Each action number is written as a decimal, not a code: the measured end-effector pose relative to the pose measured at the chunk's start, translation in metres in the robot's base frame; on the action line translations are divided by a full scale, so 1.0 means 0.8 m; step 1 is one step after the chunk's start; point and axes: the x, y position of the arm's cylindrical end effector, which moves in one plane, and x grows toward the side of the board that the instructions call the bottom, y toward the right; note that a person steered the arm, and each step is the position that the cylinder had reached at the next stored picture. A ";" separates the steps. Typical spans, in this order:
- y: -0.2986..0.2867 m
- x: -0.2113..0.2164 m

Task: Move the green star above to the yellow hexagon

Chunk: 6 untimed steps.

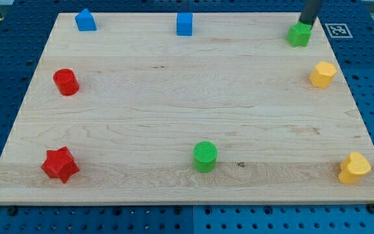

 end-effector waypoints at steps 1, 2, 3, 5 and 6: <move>-0.055 -0.022; -0.057 -0.006; -0.021 0.030; -0.052 0.017; -0.053 -0.002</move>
